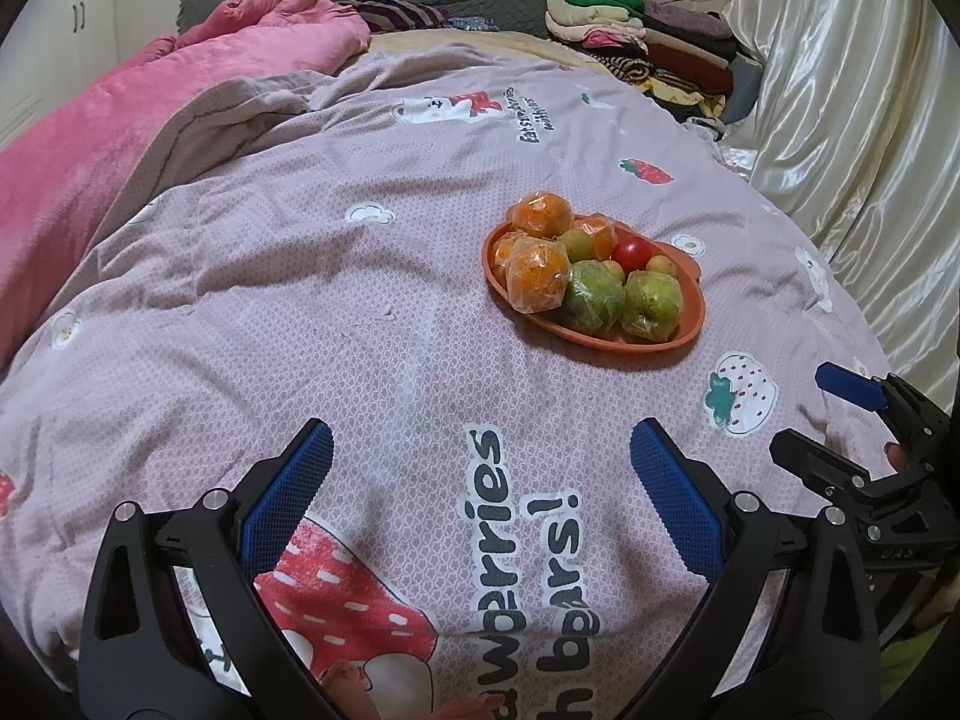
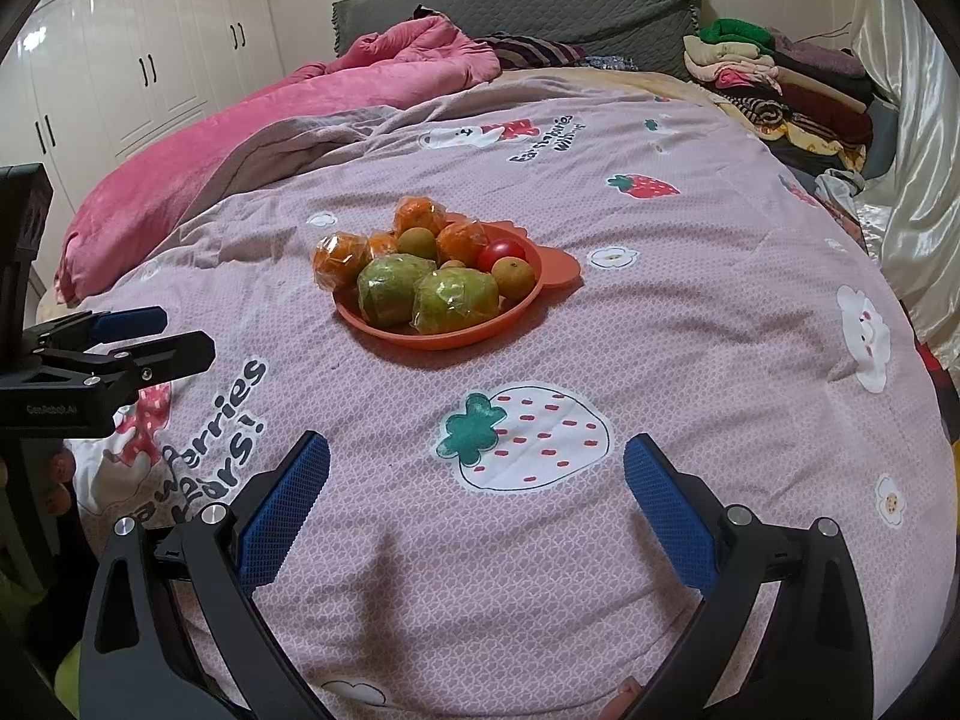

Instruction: Organize fruits

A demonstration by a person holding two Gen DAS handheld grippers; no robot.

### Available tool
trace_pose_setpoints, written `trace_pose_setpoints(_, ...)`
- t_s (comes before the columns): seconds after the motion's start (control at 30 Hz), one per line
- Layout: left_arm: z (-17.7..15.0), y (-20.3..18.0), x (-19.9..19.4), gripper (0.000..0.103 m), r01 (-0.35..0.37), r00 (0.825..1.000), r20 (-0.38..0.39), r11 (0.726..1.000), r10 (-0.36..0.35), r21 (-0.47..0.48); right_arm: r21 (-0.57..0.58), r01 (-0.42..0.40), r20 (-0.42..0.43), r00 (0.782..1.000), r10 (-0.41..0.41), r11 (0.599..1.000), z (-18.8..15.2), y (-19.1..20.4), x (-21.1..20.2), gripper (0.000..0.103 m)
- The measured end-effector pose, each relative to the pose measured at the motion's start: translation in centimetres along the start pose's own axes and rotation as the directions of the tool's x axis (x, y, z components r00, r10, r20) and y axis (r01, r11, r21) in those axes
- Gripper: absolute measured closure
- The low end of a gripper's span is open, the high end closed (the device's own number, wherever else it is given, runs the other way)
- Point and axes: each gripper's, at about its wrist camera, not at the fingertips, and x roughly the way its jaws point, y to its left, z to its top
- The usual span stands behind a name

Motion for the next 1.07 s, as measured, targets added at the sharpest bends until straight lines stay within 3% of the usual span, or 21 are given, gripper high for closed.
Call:
trace_pose_setpoints(0.4,-0.1,0.0,-0.1,0.01,-0.009,1.0,0.001,1.0,0.009,0.0,0.0,0.002,0.0,1.0,-0.002,1.0,-0.1,0.0,0.0,0.005)
trace_pose_setpoints(0.57,0.2,-0.3,-0.7,0.01,-0.062,0.998,0.02,0.998,0.061,0.018,-0.003,0.01,0.001,1.0,-0.01,1.0,0.0,0.0,-0.2,0.005)
trace_pose_setpoints(0.73,0.3,-0.3,-1.2,0.01,-0.068,0.997,0.045,0.998,0.067,0.019,-0.004,0.016,-0.004,1.0,-0.016,1.0,-0.2,-0.1,-0.1,0.005)
trace_pose_setpoints(0.87,0.6,0.1,-1.5,0.01,-0.003,0.998,0.055,1.0,0.004,-0.012,0.01,0.02,-0.005,1.0,-0.02,1.0,-0.4,-0.6,0.0,0.005)
trace_pose_setpoints(1.07,1.2,1.5,-0.3,0.01,-0.09,0.996,0.011,0.995,0.091,-0.033,0.037,0.055,-0.002,0.998,-0.055,0.998,-0.2,-2.3,0.1,0.005)
